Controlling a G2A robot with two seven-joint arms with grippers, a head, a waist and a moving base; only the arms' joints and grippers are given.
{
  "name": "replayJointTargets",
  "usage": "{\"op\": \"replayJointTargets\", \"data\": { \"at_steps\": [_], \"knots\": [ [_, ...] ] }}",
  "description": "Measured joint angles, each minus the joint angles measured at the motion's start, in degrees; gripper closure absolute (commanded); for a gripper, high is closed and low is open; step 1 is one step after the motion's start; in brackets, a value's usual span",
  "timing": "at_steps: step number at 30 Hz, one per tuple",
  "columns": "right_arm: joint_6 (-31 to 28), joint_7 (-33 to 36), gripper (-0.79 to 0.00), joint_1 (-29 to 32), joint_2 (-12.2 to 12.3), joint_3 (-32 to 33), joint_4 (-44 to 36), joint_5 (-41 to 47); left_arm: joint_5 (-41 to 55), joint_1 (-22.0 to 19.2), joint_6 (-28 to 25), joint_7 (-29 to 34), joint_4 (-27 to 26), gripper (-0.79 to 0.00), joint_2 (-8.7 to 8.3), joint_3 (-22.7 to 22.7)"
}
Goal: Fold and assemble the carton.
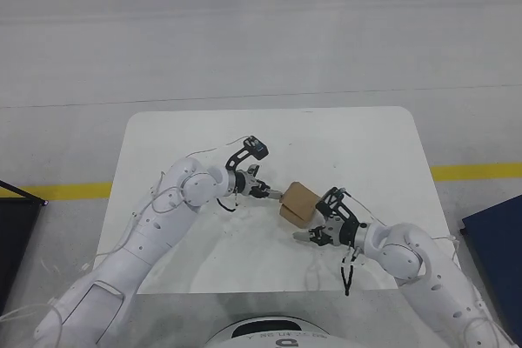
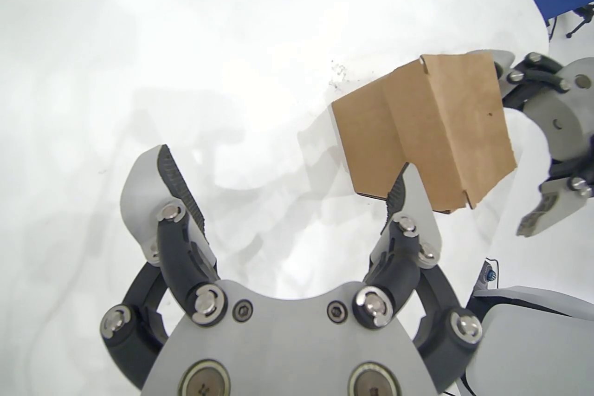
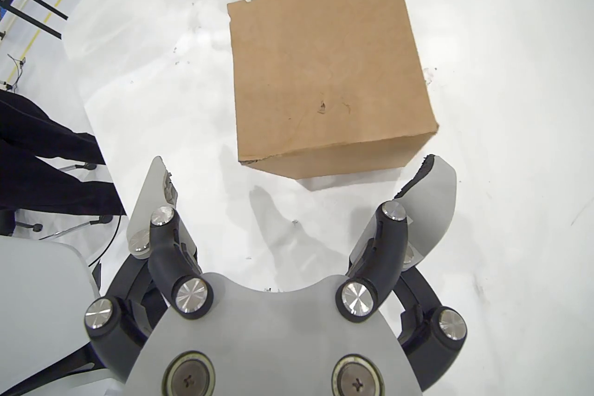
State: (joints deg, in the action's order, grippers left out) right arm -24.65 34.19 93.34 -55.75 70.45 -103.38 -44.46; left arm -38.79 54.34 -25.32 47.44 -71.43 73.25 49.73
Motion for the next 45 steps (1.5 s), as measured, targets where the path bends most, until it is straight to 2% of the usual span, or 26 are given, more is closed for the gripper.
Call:
{"op": "replayJointTargets", "data": {
  "at_steps": [13, 21, 26, 37, 45],
  "knots": [
    [0.1, 0.1, -0.785, -3.4, -0.5, -2.4, 2.0, -0.8, -0.1, 0.2, 0.7, 0.5, -2.2, -0.785, 0.01, -1.1],
    [0.2, 1.4, -0.785, -5.4, -0.7, -3.4, 3.4, -0.9, -0.8, 1.5, 1.6, -0.3, -4.0, -0.785, -0.61, 0.3],
    [-0.7, 1.6, -0.785, -6.4, -0.7, -3.7, 4.3, 0.3, 2.7, 2.7, -0.3, -0.7, -4.4, -0.785, -0.99, 1.7],
    [-0.8, 1.6, -0.785, -6.2, -0.6, -2.9, 4.5, 1.2, 2.1, 3.0, 0.1, -1.2, -4.4, -0.785, -1.00, 1.6],
    [2.6, -1.3, -0.785, -4.7, -0.2, 0.5, 2.3, -0.3, -1.6, 4.8, 1.7, -2.4, -3.1, -0.785, -1.46, 1.5]
  ]
}}
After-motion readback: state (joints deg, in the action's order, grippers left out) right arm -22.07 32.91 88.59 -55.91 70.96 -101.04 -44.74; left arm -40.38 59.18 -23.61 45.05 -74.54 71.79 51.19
